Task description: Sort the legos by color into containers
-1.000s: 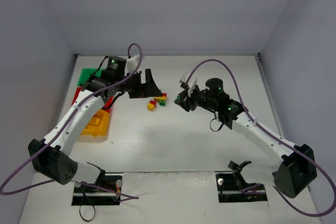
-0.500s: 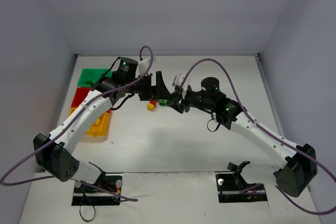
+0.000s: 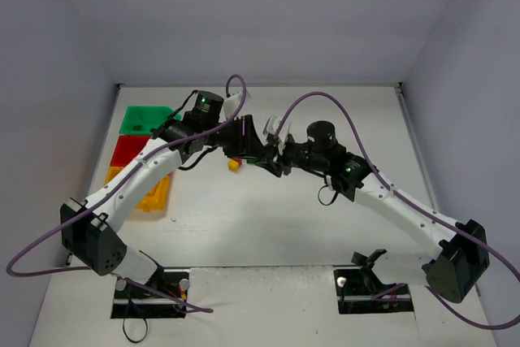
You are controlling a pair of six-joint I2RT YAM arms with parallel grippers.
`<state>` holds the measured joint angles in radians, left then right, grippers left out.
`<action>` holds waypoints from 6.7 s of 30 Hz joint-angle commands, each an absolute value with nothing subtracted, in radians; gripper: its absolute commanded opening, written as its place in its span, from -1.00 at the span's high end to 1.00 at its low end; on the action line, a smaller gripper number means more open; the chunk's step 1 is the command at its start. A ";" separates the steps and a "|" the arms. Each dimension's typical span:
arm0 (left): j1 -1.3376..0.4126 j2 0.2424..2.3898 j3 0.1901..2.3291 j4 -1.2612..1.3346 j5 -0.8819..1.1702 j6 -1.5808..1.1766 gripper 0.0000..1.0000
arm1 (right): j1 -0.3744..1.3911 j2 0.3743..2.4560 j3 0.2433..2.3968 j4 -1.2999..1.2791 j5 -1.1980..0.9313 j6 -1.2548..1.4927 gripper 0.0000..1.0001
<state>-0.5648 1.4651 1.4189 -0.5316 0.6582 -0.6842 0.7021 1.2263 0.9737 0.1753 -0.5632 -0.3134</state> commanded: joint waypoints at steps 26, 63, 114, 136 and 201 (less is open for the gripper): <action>-0.236 1.617 1.615 -0.678 0.274 -0.448 1.00 | 0.505 1.163 0.930 0.209 -0.232 -0.054 -0.88; 0.011 1.732 1.815 -0.733 -0.025 -0.436 -0.52 | 0.325 1.560 1.061 0.072 0.117 0.192 -0.72; -0.396 1.310 1.252 -0.693 0.084 -0.517 -0.52 | 0.446 1.664 0.992 0.121 -0.057 0.479 -0.27; -0.397 1.308 1.172 -0.514 0.523 -0.538 -0.52 | 0.713 1.484 0.937 0.278 -0.351 0.042 -0.25; -0.471 1.240 1.039 -0.017 0.514 -0.877 0.87 | 0.759 1.321 1.006 0.299 -0.307 0.124 -0.49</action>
